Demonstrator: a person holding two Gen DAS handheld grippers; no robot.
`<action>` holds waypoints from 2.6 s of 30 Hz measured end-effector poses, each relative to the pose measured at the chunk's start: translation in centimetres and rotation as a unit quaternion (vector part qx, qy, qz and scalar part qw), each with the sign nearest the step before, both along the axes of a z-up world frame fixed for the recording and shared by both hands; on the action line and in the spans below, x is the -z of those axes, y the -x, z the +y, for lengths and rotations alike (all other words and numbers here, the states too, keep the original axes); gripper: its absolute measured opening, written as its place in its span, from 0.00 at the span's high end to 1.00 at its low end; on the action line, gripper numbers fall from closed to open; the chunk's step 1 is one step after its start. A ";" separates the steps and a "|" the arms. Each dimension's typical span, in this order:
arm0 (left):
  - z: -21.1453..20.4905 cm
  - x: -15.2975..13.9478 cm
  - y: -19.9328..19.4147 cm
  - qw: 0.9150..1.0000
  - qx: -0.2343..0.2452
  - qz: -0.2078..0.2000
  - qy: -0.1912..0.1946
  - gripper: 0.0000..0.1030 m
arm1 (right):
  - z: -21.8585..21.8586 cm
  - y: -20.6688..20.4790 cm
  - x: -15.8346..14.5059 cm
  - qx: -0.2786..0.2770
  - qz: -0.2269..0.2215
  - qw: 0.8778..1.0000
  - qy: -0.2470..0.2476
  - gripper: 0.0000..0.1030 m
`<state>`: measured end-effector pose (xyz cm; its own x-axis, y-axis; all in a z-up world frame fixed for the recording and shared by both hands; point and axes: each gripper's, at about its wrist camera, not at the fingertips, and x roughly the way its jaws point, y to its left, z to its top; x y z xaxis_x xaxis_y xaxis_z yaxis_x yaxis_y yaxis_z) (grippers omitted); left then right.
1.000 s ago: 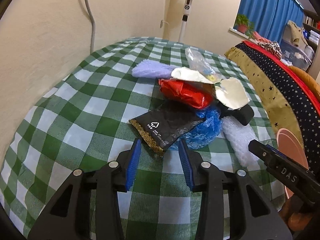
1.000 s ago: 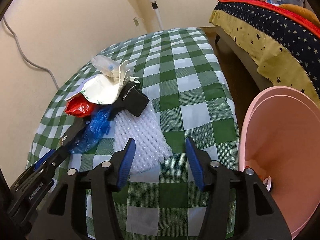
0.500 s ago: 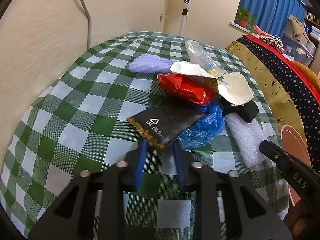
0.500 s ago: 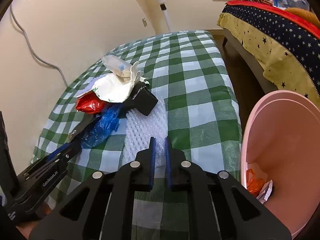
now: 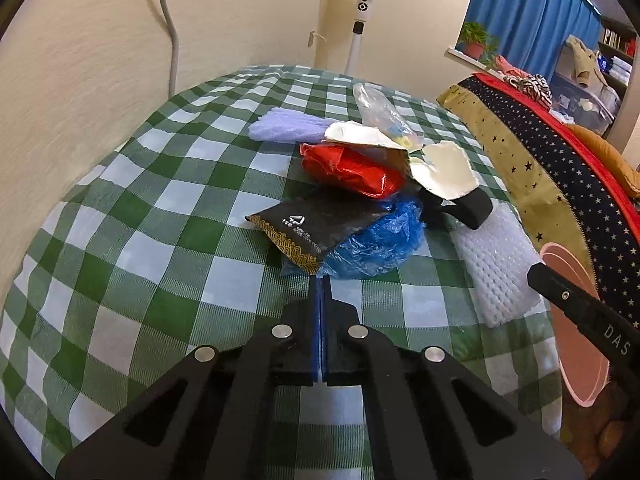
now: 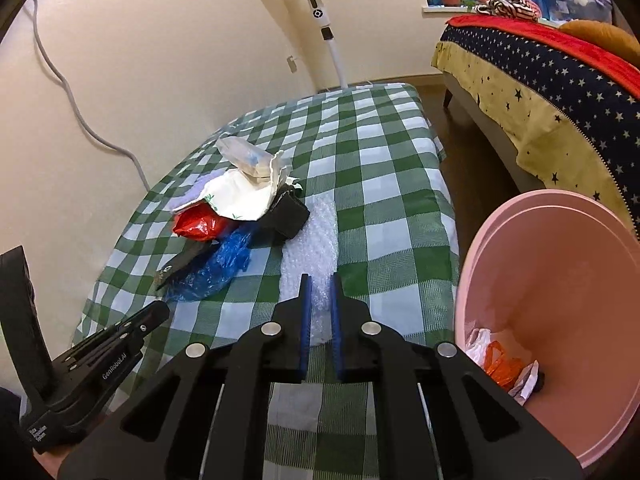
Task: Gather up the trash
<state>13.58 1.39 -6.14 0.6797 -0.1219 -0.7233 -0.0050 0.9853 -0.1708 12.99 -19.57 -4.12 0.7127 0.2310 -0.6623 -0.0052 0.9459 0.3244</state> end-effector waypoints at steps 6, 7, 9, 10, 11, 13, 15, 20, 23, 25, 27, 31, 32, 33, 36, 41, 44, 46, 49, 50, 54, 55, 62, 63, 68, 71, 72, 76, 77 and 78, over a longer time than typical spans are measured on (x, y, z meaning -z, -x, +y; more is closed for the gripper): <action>0.6 -0.2 0.8 1.000 -0.009 -0.004 0.001 0.96 | -0.1 1.1 -0.1 0.000 -0.001 1.000 -0.005 0.91; 0.6 -0.2 0.8 1.000 -0.009 -0.005 0.001 0.94 | -0.1 1.2 -0.1 0.000 -0.002 1.000 -0.005 0.91; 0.4 -0.5 0.7 1.000 -0.007 -0.011 -0.004 0.79 | -0.2 1.1 -0.2 0.000 -0.004 1.000 -0.007 0.91; 0.3 -0.6 0.6 1.000 -0.007 -0.016 -0.008 0.76 | -0.3 1.1 -0.2 0.001 -0.004 1.000 -0.009 0.91; 0.1 -0.8 0.5 1.000 -0.006 -0.020 -0.010 0.72 | -0.4 1.0 -0.1 0.001 -0.004 1.000 -0.010 0.91; -0.3 -0.9 0.2 1.000 -0.001 -0.024 -0.017 0.72 | -0.4 0.8 0.0 0.001 -0.003 1.000 -0.012 0.91; -0.6 -0.8 -0.2 0.999 0.000 -0.024 -0.026 0.71 | -0.3 0.6 0.1 -0.001 -0.002 1.000 -0.011 0.91; -1.1 -0.4 -1.3 0.999 -0.004 -0.015 -0.051 0.58 | -0.3 -0.1 0.3 -0.003 -0.001 1.000 -0.009 0.91; -1.5 -0.1 -2.2 0.998 -0.006 -0.007 -0.065 0.56 | -0.5 -0.5 0.5 -0.002 0.001 1.000 -0.012 0.91; -1.8 0.2 -2.9 0.997 -0.008 0.005 -0.075 0.56 | -0.6 -0.7 0.7 -0.004 0.003 1.000 -0.015 0.91; -1.8 0.2 -3.2 0.997 -0.011 0.005 -0.076 0.56 | -0.5 -0.9 0.8 -0.007 0.004 1.000 -0.012 0.91; -1.5 0.4 -3.4 0.997 -0.022 0.012 -0.071 0.61 | -0.4 -1.1 1.1 -0.009 0.007 1.000 -0.014 0.91; -1.4 0.4 -3.4 0.997 -0.022 0.011 -0.069 0.65 | -0.4 -1.1 1.1 -0.010 0.007 1.000 -0.015 0.91; -1.2 0.4 -3.4 0.998 -0.023 0.010 -0.066 0.71 | -0.4 -1.1 1.1 -0.010 0.007 1.000 -0.016 0.91; -1.0 0.2 -3.1 0.998 -0.023 0.005 -0.064 0.85 | -0.4 -0.9 0.8 -0.011 0.003 1.000 -0.017 0.91; -0.6 -0.6 -2.1 0.999 -0.019 -0.006 -0.049 0.93 | -0.5 -0.4 0.2 -0.010 -0.006 1.000 -0.017 0.91; -0.4 -1.1 -1.4 0.999 -0.015 -0.011 -0.040 0.97 | -0.7 0.2 -0.2 -0.007 -0.011 1.000 -0.018 0.91; -0.4 -1.7 -0.6 0.999 -0.009 -0.016 -0.035 0.99 | -0.8 0.6 -0.5 -0.006 -0.014 1.000 -0.018 0.91; -0.4 -2.4 0.3 0.999 0.000 -0.023 -0.025 1.00 | -0.9 1.3 -1.1 -0.005 -0.021 1.000 -0.015 0.91; -0.4 -2.6 0.5 0.999 0.001 -0.025 -0.023 1.00 | -1.0 1.6 -1.3 -0.004 -0.023 1.000 -0.015 0.91; -0.1 -3.5 1.8 0.999 0.008 -0.036 -0.014 1.00 | -1.0 2.6 -2.0 -0.002 -0.033 0.999 -0.012 0.91; -0.1 -3.7 2.2 0.999 0.009 -0.040 -0.012 1.00 | -1.1 2.9 -2.3 -0.002 -0.036 0.999 -0.010 0.91; 0.4 -4.6 4.0 0.999 0.012 -0.051 0.005 1.00 | -1.6 4.8 -3.5 0.006 -0.050 0.999 -0.002 0.91; 0.4 -4.6 4.2 0.999 0.013 -0.053 0.005 1.00 | -1.7 5.1 -3.6 0.006 -0.051 0.999 -0.002 0.91; 1.2 -4.5 4.9 0.999 0.010 -0.050 0.018 1.00 | -1.7 6.1 -3.9 0.003 -0.055 0.998 0.005 0.91; 1.9 -4.0 4.9 0.999 -0.002 -0.040 0.034 1.00 | -2.1 6.5 -3.7 0.010 -0.051 0.999 -0.002 0.91; 1.9 -3.8 4.8 0.999 -0.004 -0.039 0.034 1.00 | -2.1 6.5 -3.7 0.011 -0.051 0.999 -0.004 0.91; 1.6 -3.4 4.4 0.999 -0.001 -0.037 0.027 0.99 | -1.9 6.3 -3.7 0.009 -0.053 0.999 -0.003 0.91; 1.5 -3.3 4.3 0.999 0.000 -0.036 0.026 0.98 | -1.9 6.1 -3.6 0.008 -0.052 0.999 -0.004 0.91; 1.4 -3.0 4.0 0.999 -0.001 -0.034 0.024 0.90 | -1.9 5.9 -3.5 0.008 -0.051 0.999 -0.006 0.91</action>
<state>9.61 2.77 -3.13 0.7279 -0.1542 -0.6681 0.0064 0.9758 -0.2184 7.10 -21.45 -0.65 0.7805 0.2262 -0.5829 -0.0236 0.9422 0.3341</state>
